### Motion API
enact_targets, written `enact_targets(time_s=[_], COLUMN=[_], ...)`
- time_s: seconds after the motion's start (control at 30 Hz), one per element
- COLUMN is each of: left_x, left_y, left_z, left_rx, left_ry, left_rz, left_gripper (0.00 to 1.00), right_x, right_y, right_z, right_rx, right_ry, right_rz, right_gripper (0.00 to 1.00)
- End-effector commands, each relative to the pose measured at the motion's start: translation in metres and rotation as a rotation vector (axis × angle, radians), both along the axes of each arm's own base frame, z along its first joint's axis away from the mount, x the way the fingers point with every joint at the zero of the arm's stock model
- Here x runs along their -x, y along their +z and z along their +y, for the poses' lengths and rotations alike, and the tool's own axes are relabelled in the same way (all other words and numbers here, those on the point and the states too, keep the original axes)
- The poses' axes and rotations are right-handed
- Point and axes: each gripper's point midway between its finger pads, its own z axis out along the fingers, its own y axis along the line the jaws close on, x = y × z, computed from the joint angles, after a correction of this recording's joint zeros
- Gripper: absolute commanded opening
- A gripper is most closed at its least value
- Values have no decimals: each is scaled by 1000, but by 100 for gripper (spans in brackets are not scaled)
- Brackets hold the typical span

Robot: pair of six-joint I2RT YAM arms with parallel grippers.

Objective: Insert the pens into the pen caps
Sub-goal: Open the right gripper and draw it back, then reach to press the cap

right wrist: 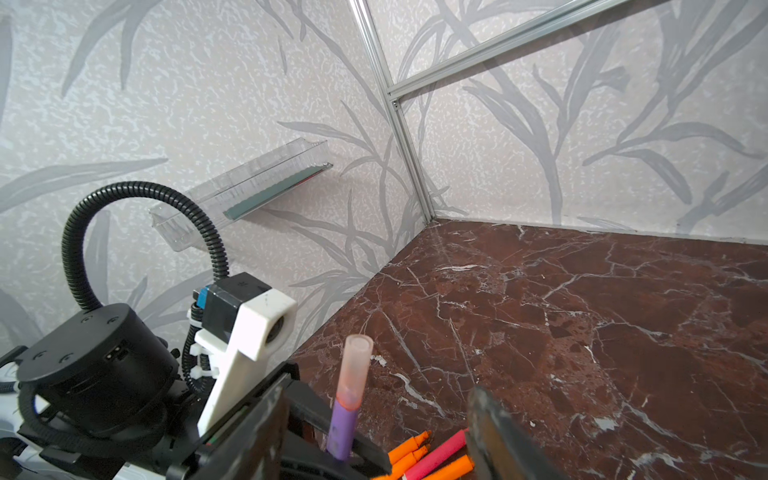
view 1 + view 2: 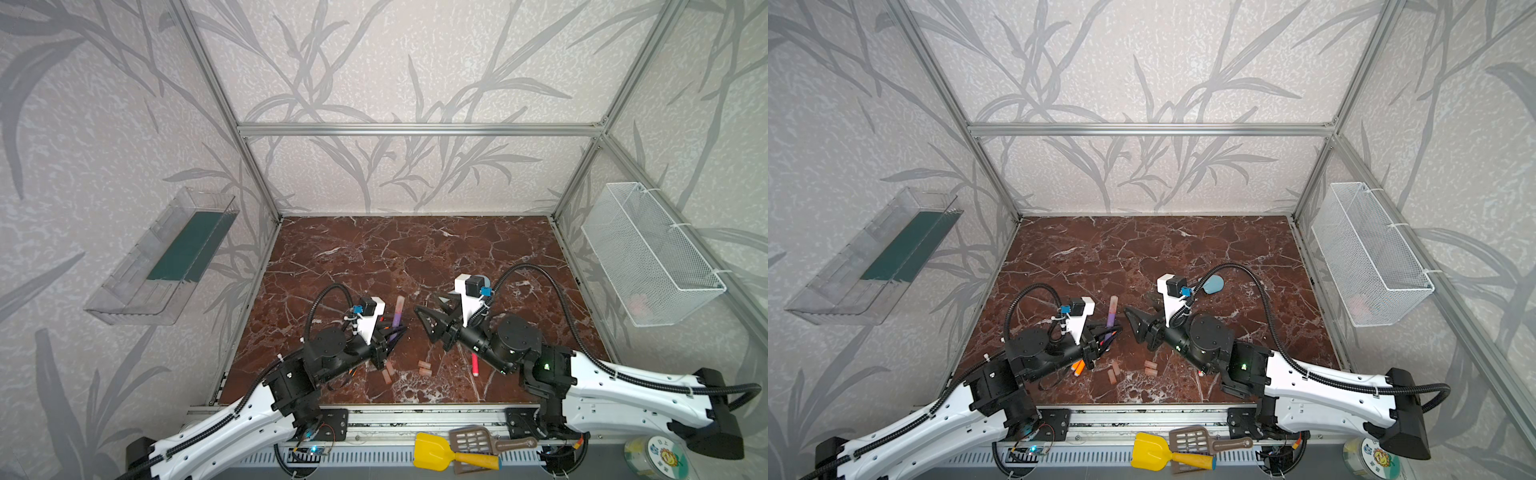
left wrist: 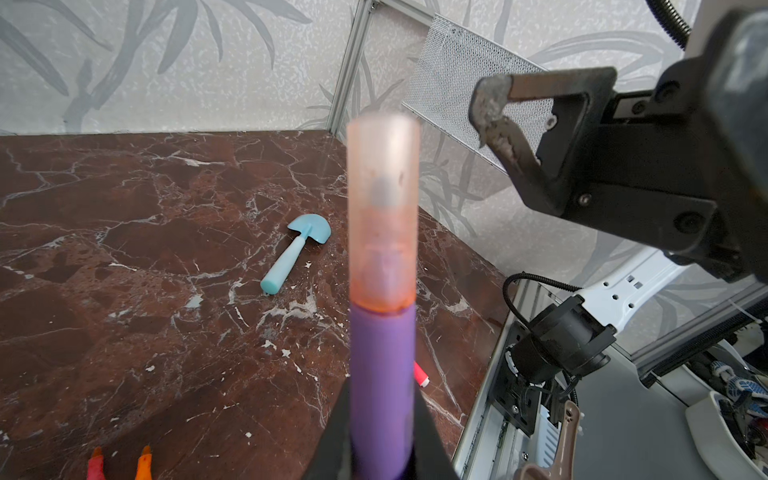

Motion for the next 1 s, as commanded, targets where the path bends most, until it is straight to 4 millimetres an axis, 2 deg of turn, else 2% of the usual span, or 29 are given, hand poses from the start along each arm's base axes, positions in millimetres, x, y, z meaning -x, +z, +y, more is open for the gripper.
enact_targets(time_s=[0.0,0.2,0.4,0.5,0.63,0.8,0.97], left_x=[3,2,3,4,4,3,3], left_y=[20,19,20,19,18,18,18], left_z=[-6,-8,-11,-11,-11,-10,-10], left_rx=[57,62,61,60,58,53,51], left_ry=[-30,-38,-53,-54,-55,-50,-48], left_rz=[-30,-28,-27,-29,-31,-39,-41], left_gripper=[0,0,0,0,0,0,0], right_x=[-4,-20,-22,-26,-29,-32,-32], right_y=[6,8,10,10,7,1,-1], right_z=[10,20,37,43,53,64,66], right_rx=[-28,-52,-51,-44,-32,-17,-13], right_ry=[20,9,42,39,41,52,55], right_rz=[17,47,62,77,100,126,131], right_gripper=[67,68,67,60,45,38,19])
